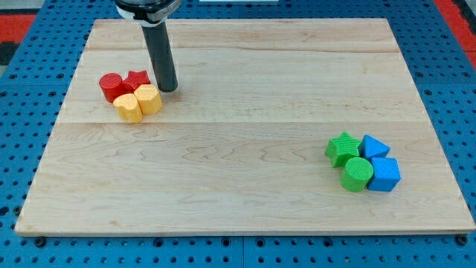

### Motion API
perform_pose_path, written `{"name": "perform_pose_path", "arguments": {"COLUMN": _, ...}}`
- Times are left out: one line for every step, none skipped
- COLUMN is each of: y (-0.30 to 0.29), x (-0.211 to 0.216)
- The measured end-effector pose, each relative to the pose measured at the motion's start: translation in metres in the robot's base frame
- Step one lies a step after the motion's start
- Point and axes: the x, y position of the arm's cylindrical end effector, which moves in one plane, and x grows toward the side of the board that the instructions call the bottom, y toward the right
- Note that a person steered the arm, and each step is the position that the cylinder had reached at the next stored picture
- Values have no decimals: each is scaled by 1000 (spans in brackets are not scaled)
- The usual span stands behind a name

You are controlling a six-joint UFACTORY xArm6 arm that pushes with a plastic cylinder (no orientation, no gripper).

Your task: Place your arm below the blue cube

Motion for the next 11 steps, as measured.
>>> {"name": "perform_pose_path", "arguments": {"y": 0, "x": 0}}
{"name": "perform_pose_path", "arguments": {"y": 14, "x": 0}}
{"name": "perform_pose_path", "arguments": {"y": 50, "x": -3}}
{"name": "perform_pose_path", "arguments": {"y": 64, "x": 21}}
{"name": "perform_pose_path", "arguments": {"y": 67, "x": 89}}
{"name": "perform_pose_path", "arguments": {"y": 83, "x": 165}}
{"name": "perform_pose_path", "arguments": {"y": 111, "x": 218}}
{"name": "perform_pose_path", "arguments": {"y": 165, "x": 223}}
{"name": "perform_pose_path", "arguments": {"y": 218, "x": 223}}
{"name": "perform_pose_path", "arguments": {"y": 253, "x": 223}}
{"name": "perform_pose_path", "arguments": {"y": 269, "x": 223}}
